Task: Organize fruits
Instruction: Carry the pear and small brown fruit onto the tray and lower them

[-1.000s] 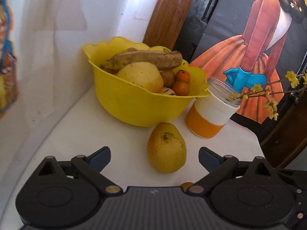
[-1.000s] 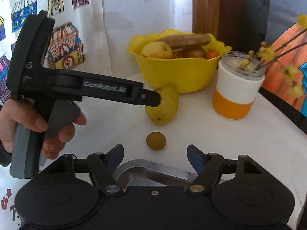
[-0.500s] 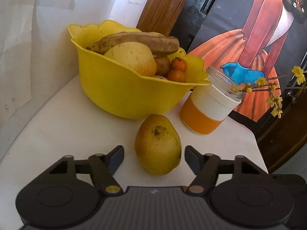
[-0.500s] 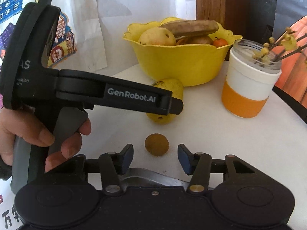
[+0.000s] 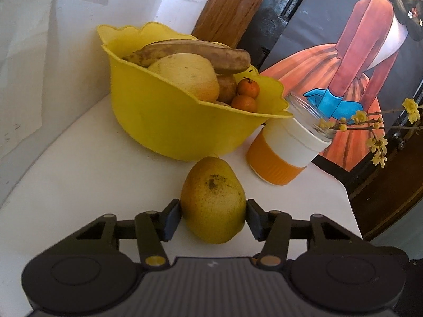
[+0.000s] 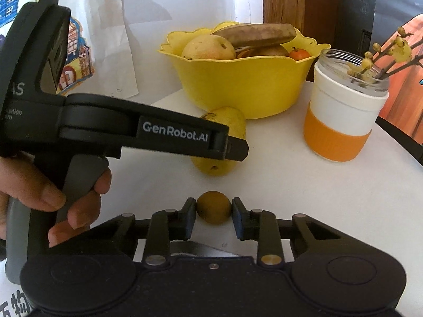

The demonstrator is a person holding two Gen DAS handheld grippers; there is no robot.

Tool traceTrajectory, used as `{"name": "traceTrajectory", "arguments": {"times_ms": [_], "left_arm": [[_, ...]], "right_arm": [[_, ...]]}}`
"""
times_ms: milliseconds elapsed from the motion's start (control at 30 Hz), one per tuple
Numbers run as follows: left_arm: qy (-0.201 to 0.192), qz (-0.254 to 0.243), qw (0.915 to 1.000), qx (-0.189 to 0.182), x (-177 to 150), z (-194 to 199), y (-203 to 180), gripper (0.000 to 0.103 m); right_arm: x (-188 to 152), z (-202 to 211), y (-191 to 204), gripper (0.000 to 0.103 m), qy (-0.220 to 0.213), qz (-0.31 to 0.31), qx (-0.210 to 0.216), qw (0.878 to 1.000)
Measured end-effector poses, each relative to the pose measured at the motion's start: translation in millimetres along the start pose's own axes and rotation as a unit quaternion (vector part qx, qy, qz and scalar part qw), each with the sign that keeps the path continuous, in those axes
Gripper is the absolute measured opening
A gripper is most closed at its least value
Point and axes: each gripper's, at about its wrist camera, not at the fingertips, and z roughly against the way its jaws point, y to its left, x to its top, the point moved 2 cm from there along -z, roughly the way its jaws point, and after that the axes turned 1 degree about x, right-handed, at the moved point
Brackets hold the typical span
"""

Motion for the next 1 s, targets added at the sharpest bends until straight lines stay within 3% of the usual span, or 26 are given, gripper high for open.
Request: {"name": "traceTrajectory", "arguments": {"times_ms": [267,600,1000], "left_arm": [[0.002,0.016,0.9997,0.018,-11,22,4,0.057],[0.003,0.008,0.9998,-0.016,-24,49,-25,0.057],[0.018,-0.015,0.9984,-0.051,-52,64,-76,0.057]], "right_arm": [[-5,17,5,0.031,-0.014,-0.008,0.009,1.000],[-19,68,-3,0.031,-0.040,-0.013,0.000,0.999],[-61,113,-34,0.031,-0.046,-0.046,-0.026,0.998]]}}
